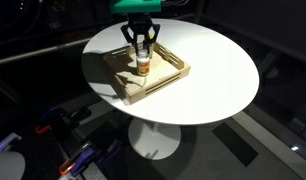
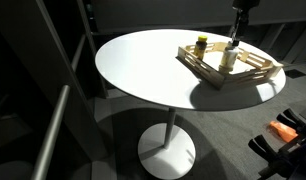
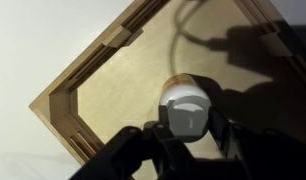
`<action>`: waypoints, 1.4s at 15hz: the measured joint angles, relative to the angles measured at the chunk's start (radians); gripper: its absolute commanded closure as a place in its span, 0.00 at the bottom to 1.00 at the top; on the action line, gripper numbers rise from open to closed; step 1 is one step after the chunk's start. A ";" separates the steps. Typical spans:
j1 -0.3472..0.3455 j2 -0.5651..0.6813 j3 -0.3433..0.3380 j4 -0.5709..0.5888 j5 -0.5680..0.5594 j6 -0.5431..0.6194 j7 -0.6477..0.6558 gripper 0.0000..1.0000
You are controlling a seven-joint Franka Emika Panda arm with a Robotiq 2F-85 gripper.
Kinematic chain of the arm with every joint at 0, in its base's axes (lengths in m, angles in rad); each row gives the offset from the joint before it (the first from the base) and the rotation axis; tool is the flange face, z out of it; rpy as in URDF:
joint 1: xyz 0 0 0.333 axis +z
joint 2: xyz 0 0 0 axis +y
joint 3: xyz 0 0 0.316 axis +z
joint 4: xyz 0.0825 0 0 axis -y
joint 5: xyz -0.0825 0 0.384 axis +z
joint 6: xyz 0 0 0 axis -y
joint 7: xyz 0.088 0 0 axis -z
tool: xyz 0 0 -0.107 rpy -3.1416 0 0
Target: Take the lid off the white bottle
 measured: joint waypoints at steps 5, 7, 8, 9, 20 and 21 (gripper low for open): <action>0.001 -0.002 0.006 -0.007 -0.103 0.004 -0.125 0.81; 0.001 -0.003 0.008 -0.010 -0.135 0.013 -0.172 0.81; 0.001 -0.004 0.008 -0.012 -0.144 0.020 -0.192 0.81; 0.001 -0.006 0.009 -0.013 -0.148 0.026 -0.209 0.81; 0.002 -0.042 0.008 -0.015 -0.110 0.043 0.034 0.81; 0.003 -0.041 0.008 -0.015 -0.110 0.034 0.089 0.81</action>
